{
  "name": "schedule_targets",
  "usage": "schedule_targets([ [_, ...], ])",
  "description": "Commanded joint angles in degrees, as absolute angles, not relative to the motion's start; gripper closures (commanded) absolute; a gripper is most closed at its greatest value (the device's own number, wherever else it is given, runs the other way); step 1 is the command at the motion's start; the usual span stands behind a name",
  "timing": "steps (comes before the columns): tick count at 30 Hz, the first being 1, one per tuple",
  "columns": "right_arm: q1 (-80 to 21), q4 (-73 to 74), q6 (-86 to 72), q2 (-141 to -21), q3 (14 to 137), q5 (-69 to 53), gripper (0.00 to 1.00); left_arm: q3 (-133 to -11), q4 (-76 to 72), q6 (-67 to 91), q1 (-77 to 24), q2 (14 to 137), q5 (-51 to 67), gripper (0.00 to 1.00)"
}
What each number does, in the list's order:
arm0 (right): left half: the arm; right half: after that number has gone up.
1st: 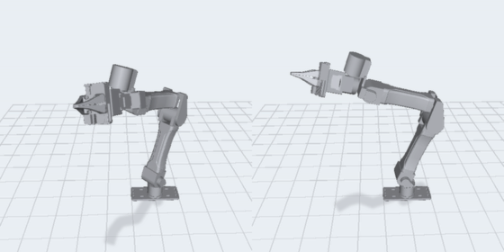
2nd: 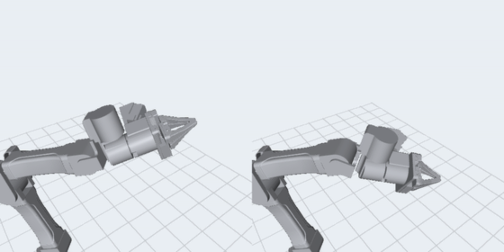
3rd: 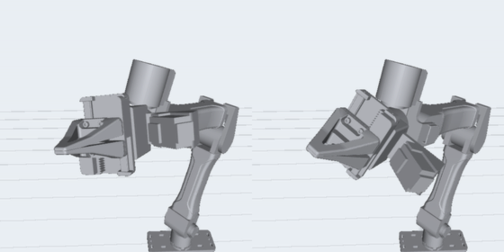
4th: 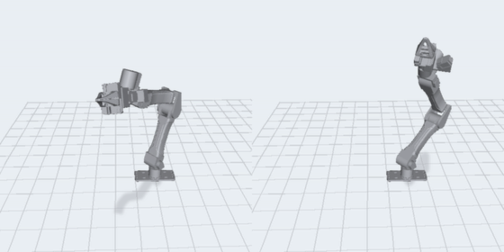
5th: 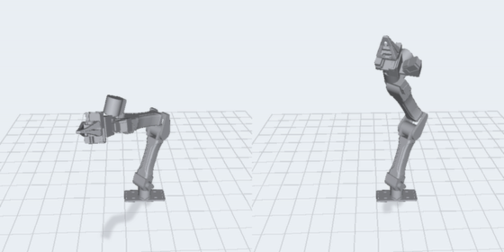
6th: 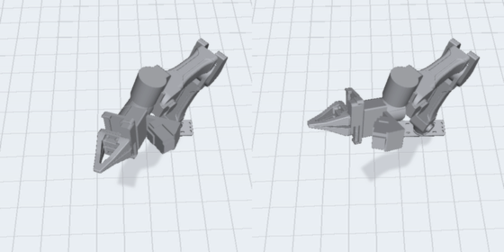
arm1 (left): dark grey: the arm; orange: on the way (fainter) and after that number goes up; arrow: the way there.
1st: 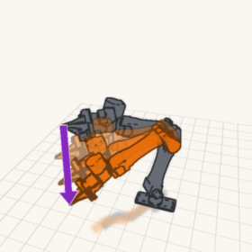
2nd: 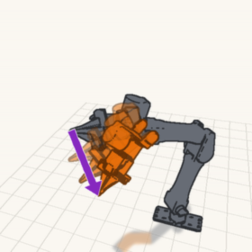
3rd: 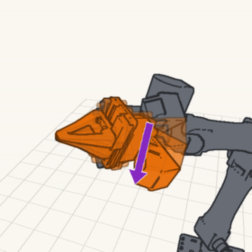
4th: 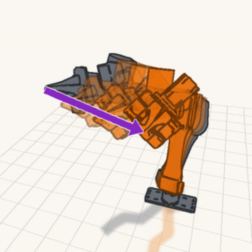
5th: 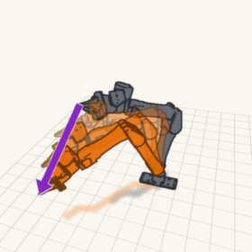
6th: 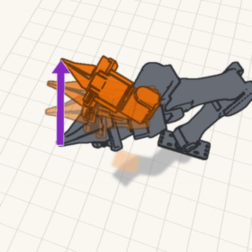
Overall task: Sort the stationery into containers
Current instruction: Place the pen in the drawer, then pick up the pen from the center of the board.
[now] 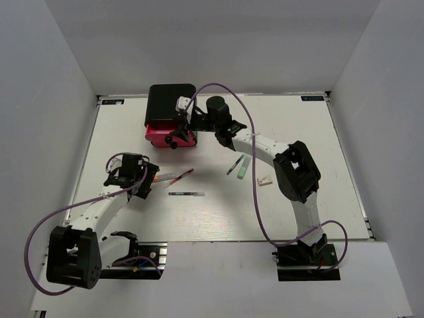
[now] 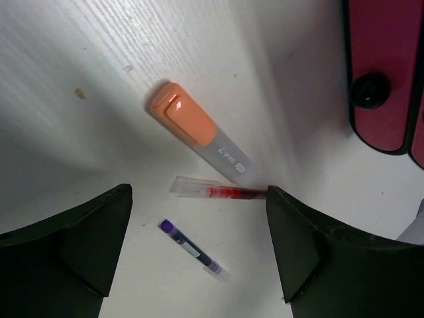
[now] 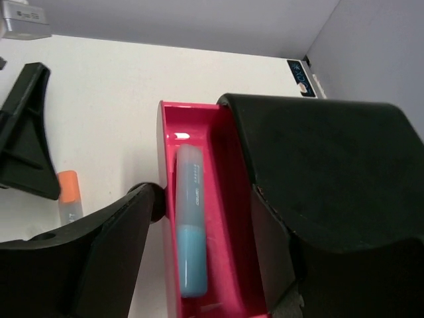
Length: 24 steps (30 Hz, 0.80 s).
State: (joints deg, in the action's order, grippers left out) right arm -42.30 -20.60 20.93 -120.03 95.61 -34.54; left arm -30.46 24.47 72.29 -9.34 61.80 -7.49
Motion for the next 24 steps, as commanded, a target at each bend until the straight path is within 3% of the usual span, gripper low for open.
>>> schedule_targets([
  [1,-41.6,-27.8,18.1,-113.6,93.1,-32.8,0.34,-33.8,25.2,75.0,-9.1,64.1,-9.2,0.1],
  [4,-40.9,-31.4,16.1,-108.6,86.6,-30.6,0.4,-36.6,25.9,76.3,-9.1,68.1,-9.9,0.14],
  [9,-38.9,-34.9,14.8,-97.2,71.7,-25.0,0.67,-43.1,30.4,78.2,-9.1,76.3,-11.2,0.25],
  [10,-38.5,-35.2,14.7,-96.2,68.8,-22.1,0.68,-44.0,31.6,78.7,-9.1,79.0,-11.2,0.25],
  [14,-36.5,-32.9,14.4,-89.1,62.7,-18.5,0.68,-45.8,31.6,78.7,-9.1,83.7,-9.6,0.26],
  [20,-33.8,-31.6,14.0,-83.5,54.3,-17.1,0.48,-49.3,34.0,79.3,-9.1,90.2,-8.2,0.29],
  [24,-32.3,-29.2,13.0,-82.4,52.8,-16.6,0.46,-50.5,34.0,79.3,-9.1,93.1,-8.2,0.45],
])
